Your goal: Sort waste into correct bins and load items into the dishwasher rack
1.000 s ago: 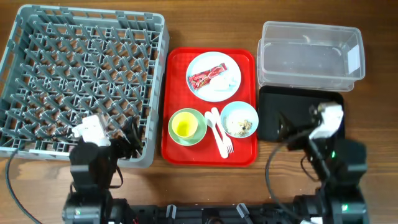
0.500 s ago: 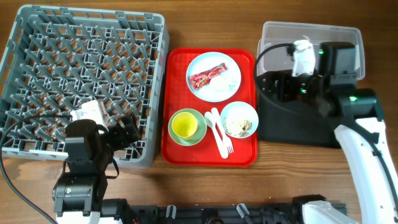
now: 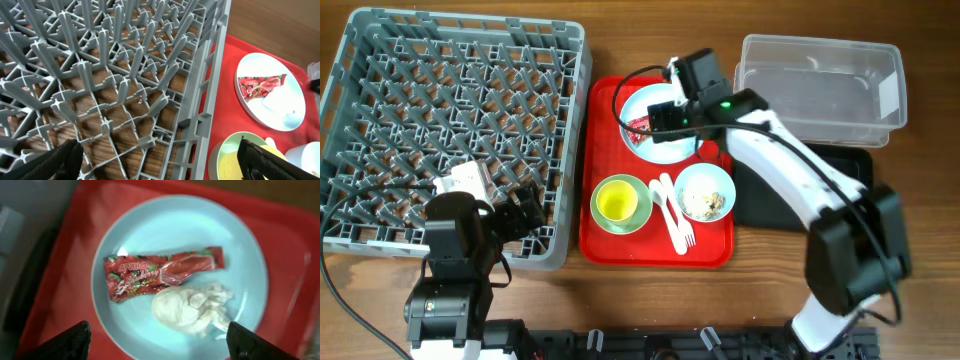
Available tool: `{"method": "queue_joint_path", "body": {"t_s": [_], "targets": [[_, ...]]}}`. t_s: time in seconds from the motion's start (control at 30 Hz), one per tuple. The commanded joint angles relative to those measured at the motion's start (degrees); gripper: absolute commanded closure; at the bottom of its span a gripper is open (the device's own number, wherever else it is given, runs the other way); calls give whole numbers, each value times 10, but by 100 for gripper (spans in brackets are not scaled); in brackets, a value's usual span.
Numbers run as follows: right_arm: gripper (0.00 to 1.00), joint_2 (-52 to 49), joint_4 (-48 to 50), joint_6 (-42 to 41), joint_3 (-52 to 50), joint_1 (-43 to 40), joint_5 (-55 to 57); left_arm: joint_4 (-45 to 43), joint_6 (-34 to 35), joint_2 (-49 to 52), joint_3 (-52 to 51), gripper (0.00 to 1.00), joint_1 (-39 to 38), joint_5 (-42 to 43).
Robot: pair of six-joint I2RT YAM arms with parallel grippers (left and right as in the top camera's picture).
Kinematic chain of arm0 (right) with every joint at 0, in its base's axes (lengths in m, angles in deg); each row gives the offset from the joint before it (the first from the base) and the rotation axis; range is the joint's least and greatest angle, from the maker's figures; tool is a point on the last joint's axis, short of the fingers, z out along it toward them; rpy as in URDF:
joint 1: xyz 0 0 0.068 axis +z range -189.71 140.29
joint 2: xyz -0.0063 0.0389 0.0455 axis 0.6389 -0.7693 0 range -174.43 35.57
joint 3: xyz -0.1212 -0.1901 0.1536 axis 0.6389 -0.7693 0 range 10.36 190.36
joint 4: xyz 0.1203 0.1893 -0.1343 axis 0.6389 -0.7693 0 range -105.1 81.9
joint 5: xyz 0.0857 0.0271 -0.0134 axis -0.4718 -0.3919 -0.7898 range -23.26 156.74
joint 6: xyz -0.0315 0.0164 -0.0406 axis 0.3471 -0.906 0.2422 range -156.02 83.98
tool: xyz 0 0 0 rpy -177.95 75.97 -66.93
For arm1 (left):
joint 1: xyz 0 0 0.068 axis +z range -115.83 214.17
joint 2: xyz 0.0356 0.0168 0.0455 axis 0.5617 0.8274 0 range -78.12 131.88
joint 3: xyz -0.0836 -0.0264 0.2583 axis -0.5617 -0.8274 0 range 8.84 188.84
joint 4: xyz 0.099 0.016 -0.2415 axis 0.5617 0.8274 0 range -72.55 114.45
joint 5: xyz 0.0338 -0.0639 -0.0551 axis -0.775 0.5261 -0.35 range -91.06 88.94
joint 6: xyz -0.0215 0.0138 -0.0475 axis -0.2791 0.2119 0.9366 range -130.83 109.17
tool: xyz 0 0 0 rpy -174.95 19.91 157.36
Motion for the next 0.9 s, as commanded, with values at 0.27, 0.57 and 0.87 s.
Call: {"method": "queue_joint_path", "body": {"t_s": [0.27,0.57,0.87], "targets": [[87,-99,-10,-104,5,5,10,-2,-3,-1,11,0,2,-6],[78,129,-19,-99,5,-137,148,-2,-3,-1,11,0,2,-6],[25,128,45,-61,5,-225,-21,-2,-3,-1,11,0,2,-6]]}}
